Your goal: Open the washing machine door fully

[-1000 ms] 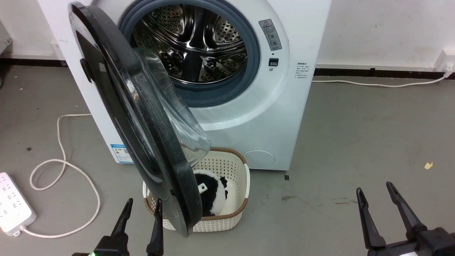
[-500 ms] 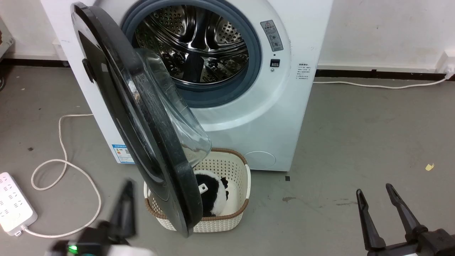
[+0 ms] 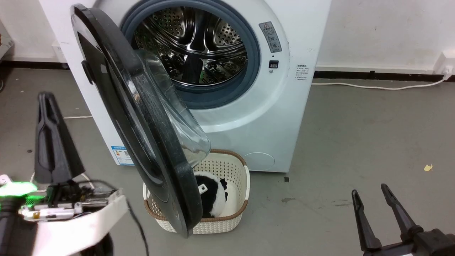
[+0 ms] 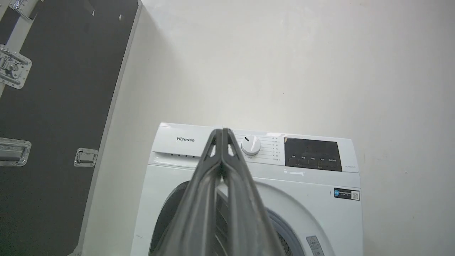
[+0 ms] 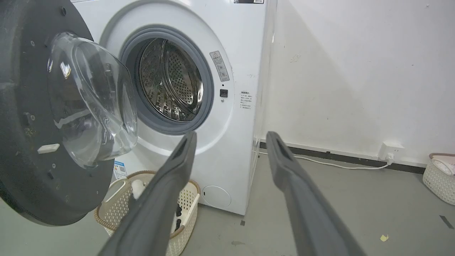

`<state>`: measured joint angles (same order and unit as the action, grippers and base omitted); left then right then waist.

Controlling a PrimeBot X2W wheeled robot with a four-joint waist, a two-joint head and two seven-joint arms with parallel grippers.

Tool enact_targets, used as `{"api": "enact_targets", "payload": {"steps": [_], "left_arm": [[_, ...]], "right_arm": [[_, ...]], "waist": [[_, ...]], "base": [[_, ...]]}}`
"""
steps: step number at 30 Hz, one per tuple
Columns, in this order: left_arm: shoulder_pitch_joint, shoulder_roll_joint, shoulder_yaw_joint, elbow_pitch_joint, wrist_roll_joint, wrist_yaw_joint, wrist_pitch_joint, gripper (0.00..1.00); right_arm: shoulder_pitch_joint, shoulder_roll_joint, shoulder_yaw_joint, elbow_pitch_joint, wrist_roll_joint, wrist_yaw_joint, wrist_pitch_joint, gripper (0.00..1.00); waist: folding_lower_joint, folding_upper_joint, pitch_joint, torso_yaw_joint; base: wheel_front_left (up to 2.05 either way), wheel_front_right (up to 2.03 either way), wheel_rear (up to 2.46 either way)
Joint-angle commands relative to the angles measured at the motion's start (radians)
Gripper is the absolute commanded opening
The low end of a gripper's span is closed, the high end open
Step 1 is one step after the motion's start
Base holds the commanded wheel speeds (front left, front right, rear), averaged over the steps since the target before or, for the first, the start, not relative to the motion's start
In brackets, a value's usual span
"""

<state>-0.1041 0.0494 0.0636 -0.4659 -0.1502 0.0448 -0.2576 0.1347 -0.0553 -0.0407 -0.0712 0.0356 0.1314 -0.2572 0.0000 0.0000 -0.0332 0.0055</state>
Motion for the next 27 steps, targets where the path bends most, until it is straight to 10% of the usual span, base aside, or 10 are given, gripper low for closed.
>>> {"api": "enact_targets", "payload": {"steps": [1, 16, 27], "left_arm": [[-0.018, 0.001, -0.014, -0.017, 0.004, -0.004, -0.004, 0.0], [0.06, 0.001, -0.402, 0.259, 0.017, -0.035, 0.087, 0.0], [0.044, 0.001, -0.414, 0.586, -0.031, 0.044, 0.137, 0.0]], "right_arm": [[0.002, 0.005, 0.004, 0.002, 0.006, -0.001, -0.005, 1.0], [0.0, 0.005, 0.019, 0.016, 0.03, -0.001, -0.005, 1.0], [-0.004, 0.005, 0.017, 0.02, 0.046, -0.001, -0.005, 1.0]], "waist": [[0.0, 0.0, -0.001, -0.002], [0.0, 0.0, 0.002, -0.019], [0.0, 0.0, 0.02, -0.017]], "base": [[0.0, 0.0, 0.0], [0.0, 0.0, 0.0], [0.0, 0.0, 0.0]]}}
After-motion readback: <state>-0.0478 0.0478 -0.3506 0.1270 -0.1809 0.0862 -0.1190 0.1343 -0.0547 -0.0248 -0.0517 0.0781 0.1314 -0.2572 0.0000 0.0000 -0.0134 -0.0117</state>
